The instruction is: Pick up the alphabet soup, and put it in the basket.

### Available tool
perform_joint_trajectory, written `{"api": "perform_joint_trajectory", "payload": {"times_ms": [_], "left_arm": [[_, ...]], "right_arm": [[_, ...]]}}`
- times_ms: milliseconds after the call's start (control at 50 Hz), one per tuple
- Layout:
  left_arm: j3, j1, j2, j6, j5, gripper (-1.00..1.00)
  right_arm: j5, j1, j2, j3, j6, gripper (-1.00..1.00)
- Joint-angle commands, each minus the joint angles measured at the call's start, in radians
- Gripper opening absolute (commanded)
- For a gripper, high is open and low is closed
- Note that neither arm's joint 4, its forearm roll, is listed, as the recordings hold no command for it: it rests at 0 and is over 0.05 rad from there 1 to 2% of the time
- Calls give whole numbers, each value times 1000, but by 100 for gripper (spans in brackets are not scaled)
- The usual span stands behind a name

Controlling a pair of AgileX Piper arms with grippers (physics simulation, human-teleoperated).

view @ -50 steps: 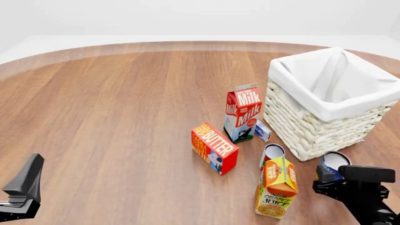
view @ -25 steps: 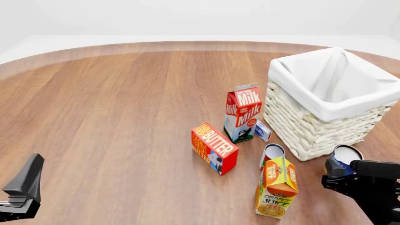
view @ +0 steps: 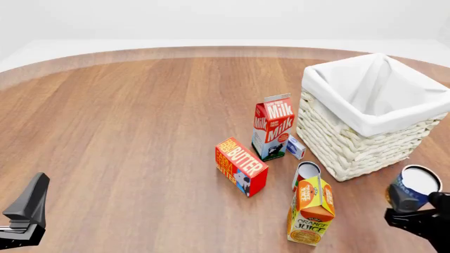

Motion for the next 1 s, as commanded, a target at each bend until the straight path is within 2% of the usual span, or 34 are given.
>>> {"api": "perform_joint_trajectory", "payload": {"times_ms": [20, 120, 420, 740, 1000], "left_arm": [[0, 0, 0, 0, 0, 100], [0, 0, 0, 0, 0, 100], [0, 0, 0, 0, 0, 100], [0, 0, 0, 0, 0, 100], [0, 0, 0, 0, 0, 100]], "right_arm": [[99, -3, -140, 0, 4, -100], [84, -4, -148, 0, -4, -100], [133, -1, -261, 0, -25, -100], [87, 12, -267, -6, -56, -100], [79, 26, -245, -65, -78, -100]]}}
